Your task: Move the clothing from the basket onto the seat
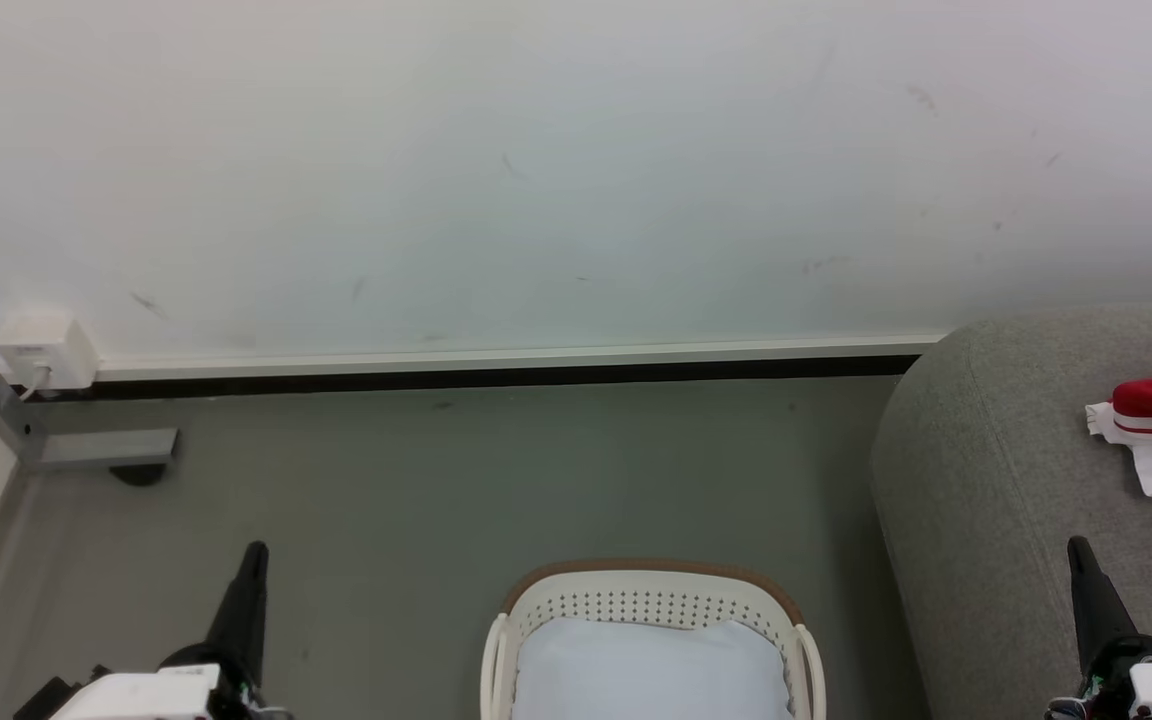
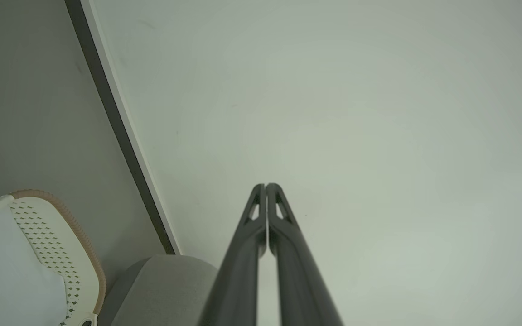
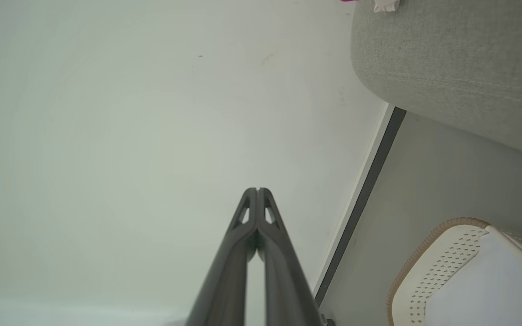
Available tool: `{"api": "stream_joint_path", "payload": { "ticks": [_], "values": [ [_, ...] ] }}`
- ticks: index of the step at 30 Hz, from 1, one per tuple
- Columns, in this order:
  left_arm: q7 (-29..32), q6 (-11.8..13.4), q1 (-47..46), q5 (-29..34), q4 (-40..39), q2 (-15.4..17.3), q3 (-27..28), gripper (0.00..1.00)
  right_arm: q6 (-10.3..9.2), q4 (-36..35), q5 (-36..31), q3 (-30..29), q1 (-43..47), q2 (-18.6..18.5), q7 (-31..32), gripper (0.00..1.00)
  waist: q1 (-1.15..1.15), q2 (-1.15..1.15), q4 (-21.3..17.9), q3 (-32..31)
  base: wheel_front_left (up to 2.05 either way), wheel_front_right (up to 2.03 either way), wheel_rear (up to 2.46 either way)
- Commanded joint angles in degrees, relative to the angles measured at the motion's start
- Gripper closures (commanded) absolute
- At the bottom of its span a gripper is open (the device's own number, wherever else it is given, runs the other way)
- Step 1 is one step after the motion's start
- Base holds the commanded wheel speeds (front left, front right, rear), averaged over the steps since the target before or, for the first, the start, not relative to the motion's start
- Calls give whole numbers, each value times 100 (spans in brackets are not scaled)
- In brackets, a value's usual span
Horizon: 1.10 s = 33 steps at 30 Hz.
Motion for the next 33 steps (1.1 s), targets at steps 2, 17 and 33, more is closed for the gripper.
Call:
{"api": "stream_joint_path", "payload": {
  "ticks": [2,17,33],
  "values": [
    [41,-46,-77,-163,-24,44,36,100,-11,-47,146,-34,-98,-49,36,100,0,0,7,5,0,0,0],
    [112,-51,-93,-402,-39,44,68,100,-12,-69,377,-54,-92,-48,107,100,0,0,27,21,0,0,0],
    [111,-51,-92,-403,-40,44,67,100,-12,-68,376,-54,-92,-47,107,100,0,0,27,21,0,0,0]
  ]
}}
